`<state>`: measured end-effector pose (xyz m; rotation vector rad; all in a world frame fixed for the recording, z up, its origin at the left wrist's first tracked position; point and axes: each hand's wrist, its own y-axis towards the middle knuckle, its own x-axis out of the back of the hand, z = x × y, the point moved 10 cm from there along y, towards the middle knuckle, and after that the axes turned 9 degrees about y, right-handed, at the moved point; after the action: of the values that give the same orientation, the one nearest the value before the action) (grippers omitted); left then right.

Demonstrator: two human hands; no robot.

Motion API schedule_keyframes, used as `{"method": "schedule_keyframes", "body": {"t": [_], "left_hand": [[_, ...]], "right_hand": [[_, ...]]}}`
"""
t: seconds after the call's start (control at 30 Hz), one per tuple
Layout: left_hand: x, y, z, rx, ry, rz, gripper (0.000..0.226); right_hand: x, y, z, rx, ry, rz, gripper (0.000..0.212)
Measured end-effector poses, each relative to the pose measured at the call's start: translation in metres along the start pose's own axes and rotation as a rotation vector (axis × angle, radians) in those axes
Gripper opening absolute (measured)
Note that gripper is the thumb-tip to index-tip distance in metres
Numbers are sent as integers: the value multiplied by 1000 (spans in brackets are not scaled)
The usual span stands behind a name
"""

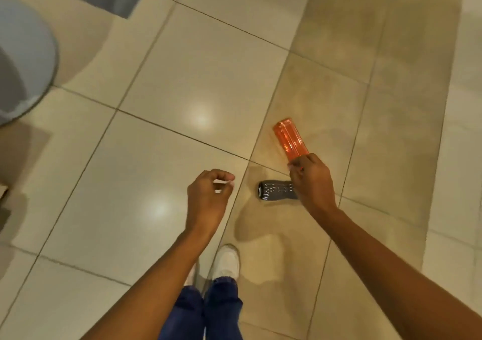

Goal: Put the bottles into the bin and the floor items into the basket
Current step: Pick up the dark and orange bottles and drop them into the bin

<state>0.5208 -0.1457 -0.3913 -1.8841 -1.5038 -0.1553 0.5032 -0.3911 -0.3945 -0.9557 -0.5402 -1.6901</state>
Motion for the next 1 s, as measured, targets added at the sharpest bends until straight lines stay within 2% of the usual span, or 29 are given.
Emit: {"method": "schedule_keyframes", "body": {"t": [0.1,0.23,0.37,0.43,0.5,0.57,0.67,0.77,0.87,1.0], "left_hand": [[-62,33,2,-82,83,128,9],[-126,68,23,-151,206,206,8],[-200,99,73,-124,389,387,28],[-232,111,94,-136,444,435,29],[-259,122,108,-132,452,439,26],[-288,134,118,-171,476,443,25],[-330,146,130,-280,564,445,44],[-368,152,144,-397,614,472,62],[-394,159,160,-445,670,496,76],[-405,160,168,-493,713,523,86]], "right_hand": [[-24,5,-68,-90,-94,31,18],[-59,19,-130,-75,-209,71,25],[-119,35,-185,25,-381,219,23],[-139,44,-212,36,-404,200,28],[-149,52,-242,-42,-385,139,37],[-154,62,-280,-198,-347,62,49],[-164,71,-332,-458,-187,14,78],[-184,80,-366,-599,-31,-1,96],[-202,83,-379,-582,-63,-8,95],[-201,79,-380,-526,-212,-81,77]]}}
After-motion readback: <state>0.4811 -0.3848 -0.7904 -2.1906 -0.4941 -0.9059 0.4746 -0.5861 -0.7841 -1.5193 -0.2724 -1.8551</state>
